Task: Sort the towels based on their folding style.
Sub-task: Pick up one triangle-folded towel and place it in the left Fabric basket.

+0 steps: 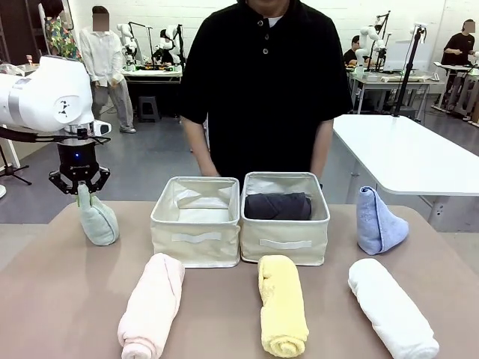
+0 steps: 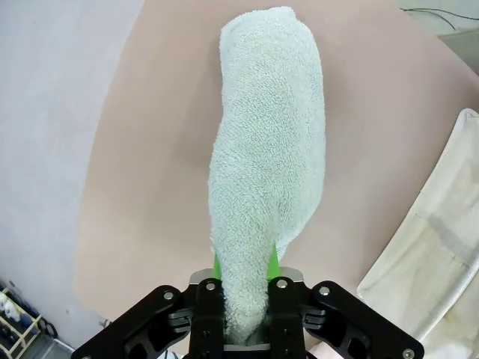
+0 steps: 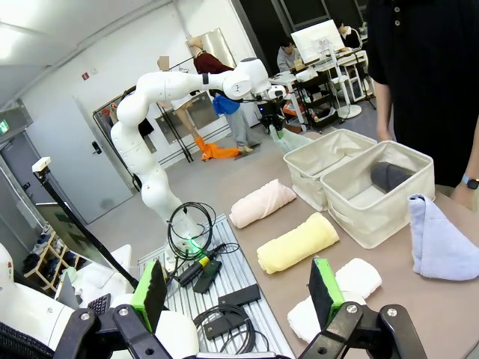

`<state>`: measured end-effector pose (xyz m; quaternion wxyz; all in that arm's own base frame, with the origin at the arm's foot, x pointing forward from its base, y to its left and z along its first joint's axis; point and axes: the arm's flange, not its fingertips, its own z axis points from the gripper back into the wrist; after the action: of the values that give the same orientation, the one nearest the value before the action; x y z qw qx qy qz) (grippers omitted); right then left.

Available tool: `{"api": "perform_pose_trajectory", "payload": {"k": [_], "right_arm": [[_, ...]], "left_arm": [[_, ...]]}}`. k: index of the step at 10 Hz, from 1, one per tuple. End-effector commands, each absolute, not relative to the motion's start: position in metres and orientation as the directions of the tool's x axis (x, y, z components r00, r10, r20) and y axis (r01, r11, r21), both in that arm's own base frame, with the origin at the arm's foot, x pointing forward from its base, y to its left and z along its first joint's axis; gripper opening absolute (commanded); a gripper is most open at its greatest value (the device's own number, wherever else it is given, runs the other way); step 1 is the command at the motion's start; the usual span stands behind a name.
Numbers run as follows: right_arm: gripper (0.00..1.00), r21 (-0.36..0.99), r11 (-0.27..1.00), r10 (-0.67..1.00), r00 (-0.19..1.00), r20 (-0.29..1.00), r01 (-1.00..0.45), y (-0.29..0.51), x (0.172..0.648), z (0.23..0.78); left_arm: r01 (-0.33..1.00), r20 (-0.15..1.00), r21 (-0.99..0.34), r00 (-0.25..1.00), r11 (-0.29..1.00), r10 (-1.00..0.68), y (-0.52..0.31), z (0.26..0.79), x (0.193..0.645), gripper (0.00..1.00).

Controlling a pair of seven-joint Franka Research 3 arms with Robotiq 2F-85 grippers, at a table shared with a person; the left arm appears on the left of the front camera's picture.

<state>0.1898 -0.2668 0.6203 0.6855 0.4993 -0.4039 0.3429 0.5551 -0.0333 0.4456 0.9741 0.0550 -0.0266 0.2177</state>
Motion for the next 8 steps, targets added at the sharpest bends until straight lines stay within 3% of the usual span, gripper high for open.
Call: {"api": "perform_pose_trajectory", "payload": {"k": [1, 4, 6, 8], "right_arm": [[1.0, 0.414, 0.261, 0.067, 0.444, 0.893, -0.872, -0.266, 0.191, 0.62], [1.0, 0.414, 0.261, 0.067, 0.444, 0.893, -0.872, -0.266, 0.191, 0.62], [1.0, 0.414, 0.261, 0.067, 0.444, 0.893, -0.872, -0.266, 0.191, 0.62], [1.0, 0.414, 0.261, 0.067, 0.444, 0.893, -0.872, -0.266, 0.191, 0.62]], "left_arm": [[-0.366, 0.068, 0.088, 0.93, 0.927, 0.361, -0.024, 0.475, 0.545, 0.0], [0.008, 0.081, 0.165, 0.997, 0.986, -0.022, 0.0, 0.581, 0.464, 0.04], [0.112, 0.097, 0.227, 0.986, 0.967, -0.137, 0.017, 0.634, 0.419, 0.04], [0.197, 0.05, 0.223, 0.976, 0.955, -0.213, 0.027, 0.653, 0.395, 0.04]]}}
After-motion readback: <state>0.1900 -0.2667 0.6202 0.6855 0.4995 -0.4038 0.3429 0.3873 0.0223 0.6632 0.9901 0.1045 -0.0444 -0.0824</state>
